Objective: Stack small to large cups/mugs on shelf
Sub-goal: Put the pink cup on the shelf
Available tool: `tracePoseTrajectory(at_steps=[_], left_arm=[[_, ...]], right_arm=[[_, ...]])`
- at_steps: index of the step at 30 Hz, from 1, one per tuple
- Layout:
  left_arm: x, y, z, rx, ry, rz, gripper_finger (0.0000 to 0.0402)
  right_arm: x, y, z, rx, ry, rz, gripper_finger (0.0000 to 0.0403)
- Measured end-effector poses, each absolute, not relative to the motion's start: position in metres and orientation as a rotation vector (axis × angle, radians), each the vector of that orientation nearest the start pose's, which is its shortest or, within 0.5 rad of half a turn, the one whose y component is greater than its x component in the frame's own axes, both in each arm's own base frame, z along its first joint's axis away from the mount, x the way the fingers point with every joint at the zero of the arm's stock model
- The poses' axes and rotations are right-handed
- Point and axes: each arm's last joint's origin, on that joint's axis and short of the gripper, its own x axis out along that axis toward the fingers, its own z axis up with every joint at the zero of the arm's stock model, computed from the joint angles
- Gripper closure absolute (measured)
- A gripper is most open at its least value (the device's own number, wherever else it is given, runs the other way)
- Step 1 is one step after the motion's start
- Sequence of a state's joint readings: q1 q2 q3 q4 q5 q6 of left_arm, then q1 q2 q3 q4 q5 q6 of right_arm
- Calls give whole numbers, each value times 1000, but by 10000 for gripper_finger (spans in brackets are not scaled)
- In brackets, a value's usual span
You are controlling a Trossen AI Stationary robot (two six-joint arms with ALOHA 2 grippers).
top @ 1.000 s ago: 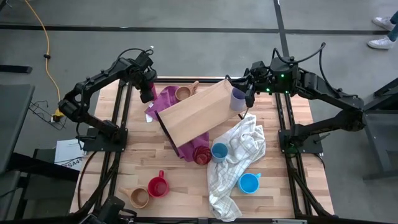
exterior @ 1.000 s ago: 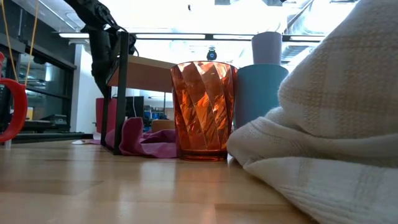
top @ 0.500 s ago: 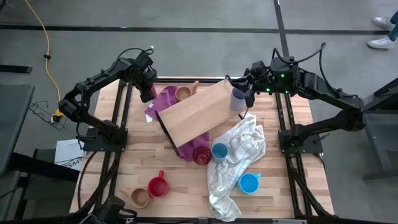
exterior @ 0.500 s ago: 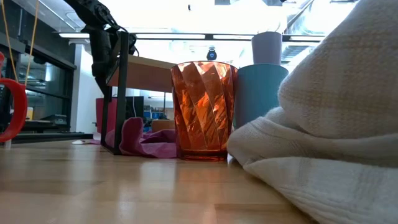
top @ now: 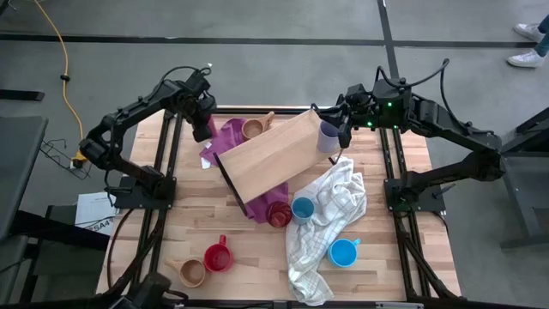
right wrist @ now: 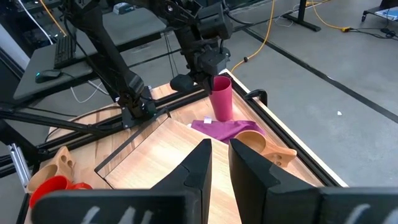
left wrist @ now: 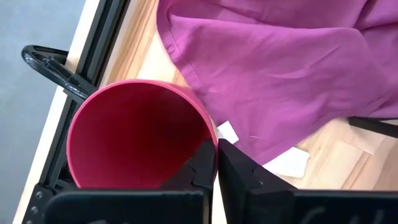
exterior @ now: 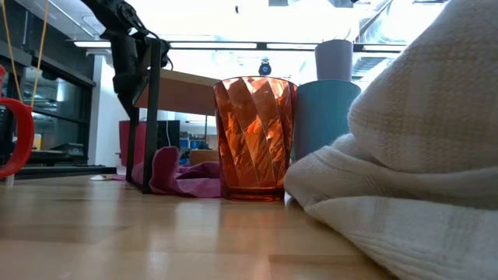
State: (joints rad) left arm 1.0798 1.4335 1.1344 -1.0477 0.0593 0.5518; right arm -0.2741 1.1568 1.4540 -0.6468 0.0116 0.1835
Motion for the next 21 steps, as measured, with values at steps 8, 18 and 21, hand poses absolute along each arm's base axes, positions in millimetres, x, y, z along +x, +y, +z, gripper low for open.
tracePoseTrajectory(at_steps=[8, 18, 21], left_arm=[[117, 215, 294, -234, 1284, 512, 400], [109, 200, 357, -154, 1219, 542, 400], [108, 196, 377, -133, 1170, 541, 401]], right_arm=[[213, -61, 441, 226, 320, -324, 354], [213, -61, 441, 230, 318, -337, 354], [213, -61, 441, 237, 315, -353, 354]])
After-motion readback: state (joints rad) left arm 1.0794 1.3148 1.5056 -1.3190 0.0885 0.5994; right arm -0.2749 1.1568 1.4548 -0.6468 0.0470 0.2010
